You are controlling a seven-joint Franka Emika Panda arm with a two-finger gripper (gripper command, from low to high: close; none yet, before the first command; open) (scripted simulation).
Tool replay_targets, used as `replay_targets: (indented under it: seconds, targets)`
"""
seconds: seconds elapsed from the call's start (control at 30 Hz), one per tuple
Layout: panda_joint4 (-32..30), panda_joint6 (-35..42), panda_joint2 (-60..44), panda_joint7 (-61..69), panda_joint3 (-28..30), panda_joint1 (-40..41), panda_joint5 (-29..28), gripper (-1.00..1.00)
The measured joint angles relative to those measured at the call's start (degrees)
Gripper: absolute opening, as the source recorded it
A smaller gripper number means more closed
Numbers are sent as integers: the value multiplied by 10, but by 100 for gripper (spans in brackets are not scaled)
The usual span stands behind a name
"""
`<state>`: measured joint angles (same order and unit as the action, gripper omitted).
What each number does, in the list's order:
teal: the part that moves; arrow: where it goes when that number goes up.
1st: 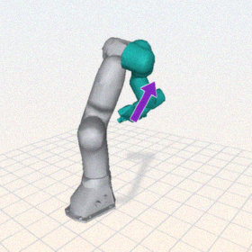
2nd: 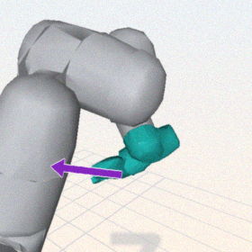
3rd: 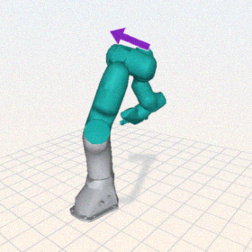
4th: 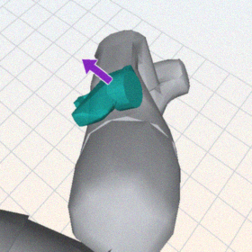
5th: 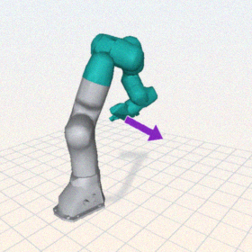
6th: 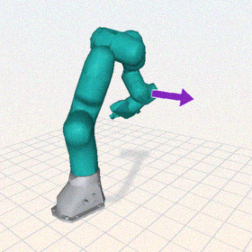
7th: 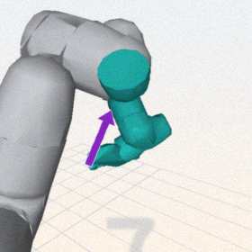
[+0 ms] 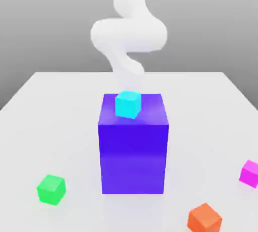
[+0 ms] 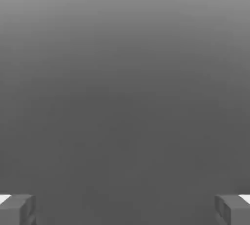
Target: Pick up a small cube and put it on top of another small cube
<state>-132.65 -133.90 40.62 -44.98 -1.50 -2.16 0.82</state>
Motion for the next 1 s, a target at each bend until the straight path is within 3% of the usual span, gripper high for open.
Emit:
replay_targets:
  seconds: [0.5, 0.83, 1.0]
  targets:
    - [-52, -128, -313, 14, -127, -116, -2, 0]
    - [-85, -209, -529, -51, -167, -228, -106, 0]
    - [-72, -275, -635, -99, -122, -281, -174, 0]
